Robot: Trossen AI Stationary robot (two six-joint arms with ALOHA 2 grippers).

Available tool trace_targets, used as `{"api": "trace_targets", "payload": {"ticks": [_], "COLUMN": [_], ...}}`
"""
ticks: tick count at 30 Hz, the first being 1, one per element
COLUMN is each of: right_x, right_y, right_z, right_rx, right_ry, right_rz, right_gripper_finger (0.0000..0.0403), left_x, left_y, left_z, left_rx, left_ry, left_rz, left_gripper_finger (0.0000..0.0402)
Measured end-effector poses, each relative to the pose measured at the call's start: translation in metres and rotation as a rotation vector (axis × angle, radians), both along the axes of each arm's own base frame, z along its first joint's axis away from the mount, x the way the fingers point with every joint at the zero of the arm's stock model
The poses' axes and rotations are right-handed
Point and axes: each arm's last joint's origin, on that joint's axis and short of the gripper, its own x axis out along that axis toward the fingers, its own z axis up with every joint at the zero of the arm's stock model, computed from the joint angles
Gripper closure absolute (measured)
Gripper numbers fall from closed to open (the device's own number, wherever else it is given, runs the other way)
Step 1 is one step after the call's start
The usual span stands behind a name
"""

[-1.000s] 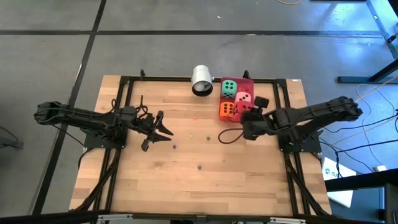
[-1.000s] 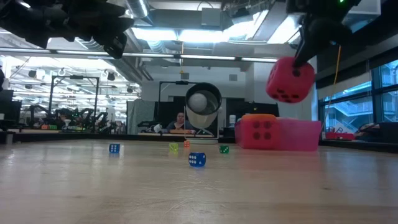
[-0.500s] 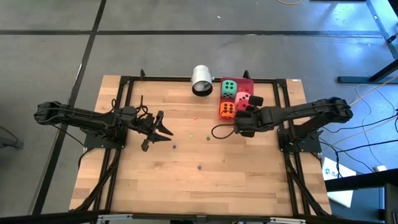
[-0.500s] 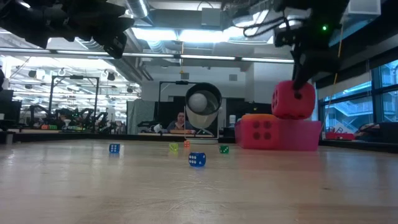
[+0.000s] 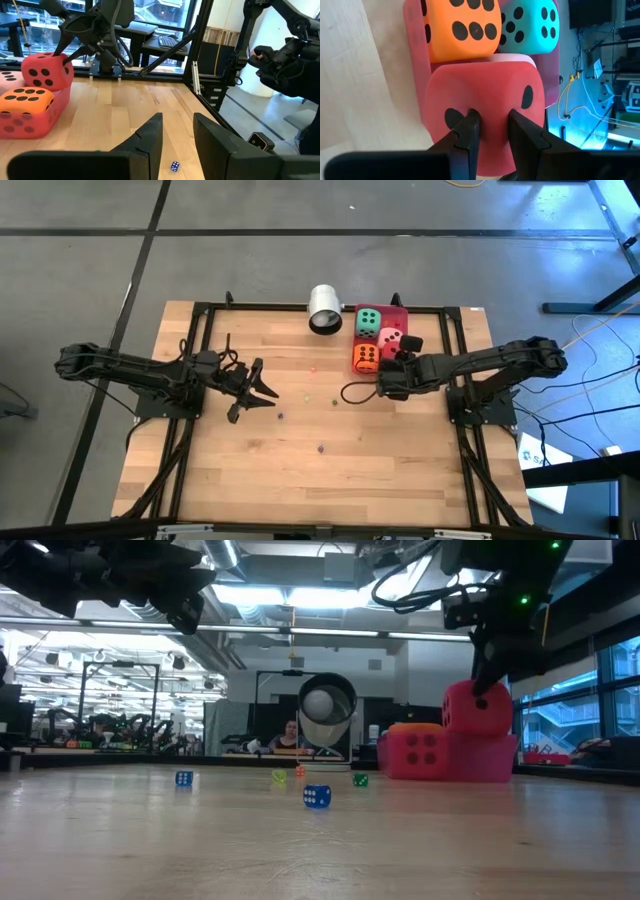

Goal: Pick & Place Dice
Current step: Put the big red dice into the red bin

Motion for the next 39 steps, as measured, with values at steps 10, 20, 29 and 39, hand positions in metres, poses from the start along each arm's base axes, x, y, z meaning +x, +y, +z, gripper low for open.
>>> {"api": "trace_targets", "payload": {"ticks": [10, 20, 29, 39], "right_x": [0.001, 0.001, 0.001, 0.003], "right_y": [-0.008, -0.016, -0.019, -0.019], "right_z": [0.000, -0.001, -0.001, -0.001], "right_rx": [-0.015, -0.023, -0.024, -0.026], "right_ry": [0.015, 0.028, 0.032, 0.030], "right_rz": [-0.006, -0.020, -0.026, -0.015], "right_gripper_finger": [0.0318, 0.0318, 0.0310, 0.0295], "left_x": [0.000, 0.000, 0.000, 0.000], "left_y": [0.000, 0.000, 0.000, 0.000], "left_z": [0.000, 0.000, 0.000, 0.000], "left_rx": [0.001, 0.002, 0.002, 0.002], "left_ry": [0.000, 0.000, -0.001, -0.001], "left_rz": [0.000, 0.000, 0.000, 0.000], "left_gripper_finger": [0.0299, 0.0299, 0.0299, 0.0299]}}
